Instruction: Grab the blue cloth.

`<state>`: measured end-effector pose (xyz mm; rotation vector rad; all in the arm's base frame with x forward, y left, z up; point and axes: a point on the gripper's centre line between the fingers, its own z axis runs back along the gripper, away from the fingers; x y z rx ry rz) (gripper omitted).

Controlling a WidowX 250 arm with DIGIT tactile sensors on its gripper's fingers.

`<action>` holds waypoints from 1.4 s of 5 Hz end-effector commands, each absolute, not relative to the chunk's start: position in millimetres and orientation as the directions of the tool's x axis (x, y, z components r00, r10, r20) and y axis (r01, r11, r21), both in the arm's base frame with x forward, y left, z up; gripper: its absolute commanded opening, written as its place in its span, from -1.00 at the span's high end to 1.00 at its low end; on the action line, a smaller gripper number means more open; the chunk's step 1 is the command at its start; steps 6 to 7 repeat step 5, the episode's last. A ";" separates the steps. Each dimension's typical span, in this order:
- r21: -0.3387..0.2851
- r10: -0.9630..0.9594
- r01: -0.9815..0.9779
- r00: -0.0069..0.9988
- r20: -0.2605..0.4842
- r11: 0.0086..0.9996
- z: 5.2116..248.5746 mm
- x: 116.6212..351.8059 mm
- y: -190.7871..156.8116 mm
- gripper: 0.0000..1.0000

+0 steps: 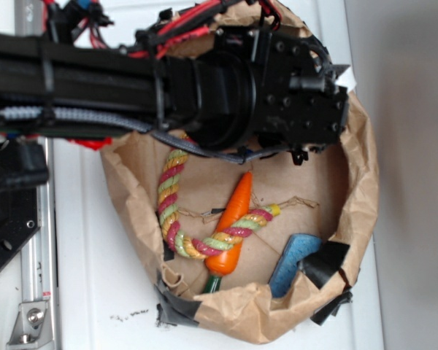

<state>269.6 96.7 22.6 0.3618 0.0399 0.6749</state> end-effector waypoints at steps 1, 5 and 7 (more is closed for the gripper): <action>0.268 0.530 -0.545 0.838 0.130 0.795 77.7 267.4 92.5 1.00; 0.074 0.137 -0.150 0.977 0.164 0.986 149.6 270.3 41.3 1.00; 0.074 0.137 -0.150 0.977 0.164 0.986 149.6 270.3 41.3 1.00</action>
